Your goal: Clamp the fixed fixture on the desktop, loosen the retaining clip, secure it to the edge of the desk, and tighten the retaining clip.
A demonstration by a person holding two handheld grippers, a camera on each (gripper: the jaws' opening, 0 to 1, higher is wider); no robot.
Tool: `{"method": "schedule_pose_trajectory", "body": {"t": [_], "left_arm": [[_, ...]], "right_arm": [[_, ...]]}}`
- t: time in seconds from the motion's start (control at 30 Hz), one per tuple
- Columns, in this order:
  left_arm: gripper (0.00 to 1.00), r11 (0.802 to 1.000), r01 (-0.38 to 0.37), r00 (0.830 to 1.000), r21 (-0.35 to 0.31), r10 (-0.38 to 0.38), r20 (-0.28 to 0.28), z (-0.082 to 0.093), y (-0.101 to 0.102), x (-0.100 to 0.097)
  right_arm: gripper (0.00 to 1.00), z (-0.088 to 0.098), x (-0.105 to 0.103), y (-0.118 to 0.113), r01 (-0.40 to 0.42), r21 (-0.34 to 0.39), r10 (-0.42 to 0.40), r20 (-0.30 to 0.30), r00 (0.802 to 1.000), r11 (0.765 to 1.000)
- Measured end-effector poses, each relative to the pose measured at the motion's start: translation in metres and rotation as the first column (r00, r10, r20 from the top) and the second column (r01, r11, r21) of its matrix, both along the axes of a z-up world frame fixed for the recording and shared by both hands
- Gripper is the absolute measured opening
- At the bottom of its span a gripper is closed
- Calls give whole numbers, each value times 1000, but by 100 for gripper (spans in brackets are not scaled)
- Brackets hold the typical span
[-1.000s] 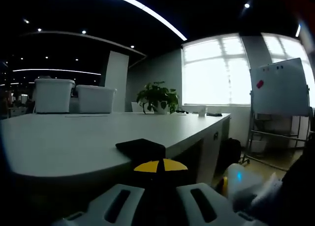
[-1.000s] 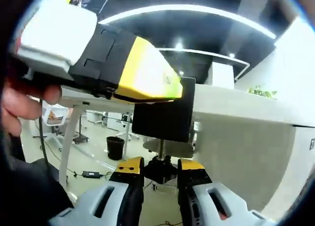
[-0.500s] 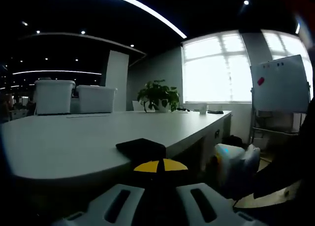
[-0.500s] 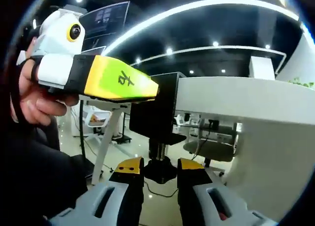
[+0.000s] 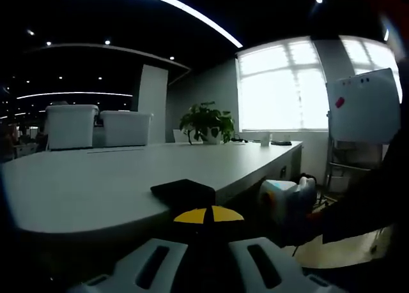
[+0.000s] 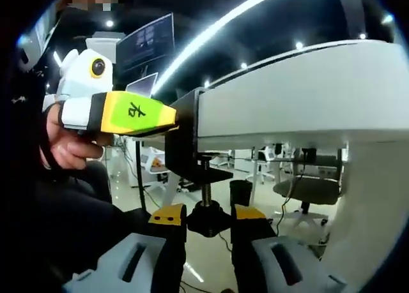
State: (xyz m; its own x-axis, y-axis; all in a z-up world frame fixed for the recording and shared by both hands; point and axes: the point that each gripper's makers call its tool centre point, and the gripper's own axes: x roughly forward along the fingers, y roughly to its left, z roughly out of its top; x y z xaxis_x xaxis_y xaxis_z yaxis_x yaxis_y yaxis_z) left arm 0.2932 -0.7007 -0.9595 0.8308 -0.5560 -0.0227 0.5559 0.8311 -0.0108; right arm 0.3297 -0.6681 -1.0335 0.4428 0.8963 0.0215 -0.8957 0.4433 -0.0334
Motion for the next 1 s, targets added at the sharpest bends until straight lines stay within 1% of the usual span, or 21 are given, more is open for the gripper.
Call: {"method": "schedule_pose_trajectory", "body": {"t": [0.1,0.13,0.17,0.2,0.27,0.3,0.37,0.4,0.43,0.47,0.5,0.53,0.57,0.6,0.63,0.67,0.73,0.83,0.87,0.93,1.0], "left_arm": [[1,1000,-4,1000,0,4,2,0,0,0],[1,1000,-4,1000,-1,4,2,0,0,0],[1,1000,-2,1000,3,2,5,0,0,0],[1,1000,0,1000,8,0,9,-1,-1,0],[1,1000,4,1000,18,-4,11,-2,-2,0],[1,1000,7,1000,14,-7,8,-2,-2,0],[1,1000,12,1000,5,-12,5,-2,-2,0],[1,1000,13,1000,2,-13,4,-2,-2,0],[1,1000,14,1000,-1,-14,3,-2,-2,0],[1,1000,17,1000,-6,-17,1,-1,-2,0],[1,1000,20,1000,-13,-20,-2,-1,-1,0],[1,1000,22,1000,-16,-22,-3,-1,-1,0],[1,999,25,1000,-20,-25,-4,-1,-2,0],[1,999,27,1000,-26,-28,-5,-1,-2,-1],[1,999,30,1000,-26,-30,-3,-1,-2,-1],[1,999,32,999,-30,-32,-3,-1,-1,-1],[1,999,36,999,-38,-36,-8,-1,-1,-1],[1,999,38,999,-39,-38,-6,-1,-2,-1],[1,998,38,999,-42,-38,-5,-1,-1,-1],[1,998,38,999,-46,-38,-6,0,0,-1],[1,998,38,999,-49,-38,-7,0,0,-1]], "right_arm": [[26,0,0,-1,47,3,-47,-10,999,999],[26,0,1,-2,83,3,-83,-3,997,997],[26,1,0,-2,90,9,-90,-9,996,996],[26,1,2,-5,134,35,-133,-32,991,990],[27,0,1,-5,172,44,-170,-41,985,984],[31,0,2,-6,208,46,-206,-34,978,977],[39,1,1,-5,249,14,-249,24,968,968],[42,2,2,-6,288,-3,-287,59,956,958],[42,2,1,-5,297,-8,-296,82,952,955],[42,2,-1,-4,324,-13,-321,97,942,946],[42,-1,1,-7,376,-39,-369,121,921,926],[42,-3,2,-10,432,-51,-421,144,895,900],[41,-5,3,-15,493,-49,-483,140,865,869],[40,-7,4,-20,552,-41,-545,116,830,833],[40,-5,3,-24,612,-12,-607,116,787,791],[40,-5,2,-26,650,-3,-645,120,755,760],[41,-4,-2,-20,673,3,-665,158,730,739],[41,-5,-2,-14,721,5,-712,164,683,693],[41,-2,-2,-14,733,16,-723,181,666,680],[40,4,1,-12,740,41,-734,180,655,671],[39,8,5,-12,752,54,-748,177,640,657]]}}
